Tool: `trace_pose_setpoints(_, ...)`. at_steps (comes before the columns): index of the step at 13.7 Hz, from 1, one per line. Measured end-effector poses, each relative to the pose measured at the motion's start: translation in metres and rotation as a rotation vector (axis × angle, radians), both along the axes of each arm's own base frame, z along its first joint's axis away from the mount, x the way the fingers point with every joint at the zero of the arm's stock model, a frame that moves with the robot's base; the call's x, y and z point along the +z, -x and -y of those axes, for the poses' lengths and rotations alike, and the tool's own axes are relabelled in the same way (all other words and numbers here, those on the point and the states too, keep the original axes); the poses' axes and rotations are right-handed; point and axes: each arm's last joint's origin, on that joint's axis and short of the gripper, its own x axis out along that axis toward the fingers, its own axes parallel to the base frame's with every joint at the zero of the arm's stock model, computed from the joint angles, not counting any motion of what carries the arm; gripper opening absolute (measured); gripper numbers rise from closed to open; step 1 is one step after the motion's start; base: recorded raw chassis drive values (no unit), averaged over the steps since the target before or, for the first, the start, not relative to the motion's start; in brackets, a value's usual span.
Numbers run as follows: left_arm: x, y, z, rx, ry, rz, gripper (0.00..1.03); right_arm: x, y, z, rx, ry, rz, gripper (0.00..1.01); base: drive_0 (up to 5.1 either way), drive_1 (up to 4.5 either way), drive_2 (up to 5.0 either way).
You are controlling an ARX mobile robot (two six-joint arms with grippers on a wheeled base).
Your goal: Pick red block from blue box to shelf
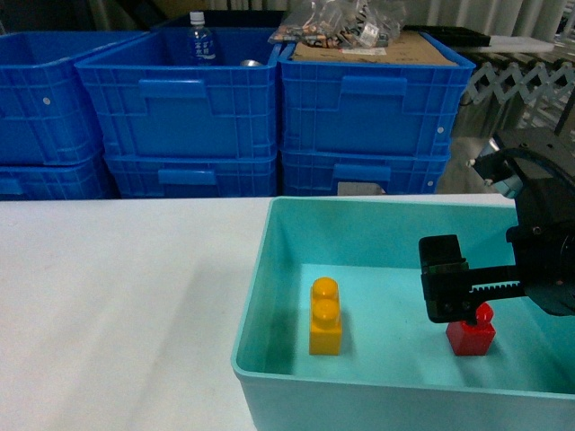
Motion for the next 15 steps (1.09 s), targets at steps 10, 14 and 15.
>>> trace_pose_setpoints(10,0.000,0.000,0.000,0.000,0.000,0.000,0.98,-0.051,-0.032,0.008,-0.052,-0.085,-0.084,0.98,0.0,0.00,0.0)
trace_pose_setpoints(14,0.000,0.000,0.000,0.000,0.000,0.000,0.98,-0.056,-0.032,0.006,-0.051,-0.088,-0.085,0.98,0.0,0.00,0.0)
trace_pose_setpoints(15,0.000,0.000,0.000,0.000,0.000,0.000,0.98,-0.056,-0.032,0.005,-0.051,-0.088,-0.085,0.98,0.0,0.00,0.0)
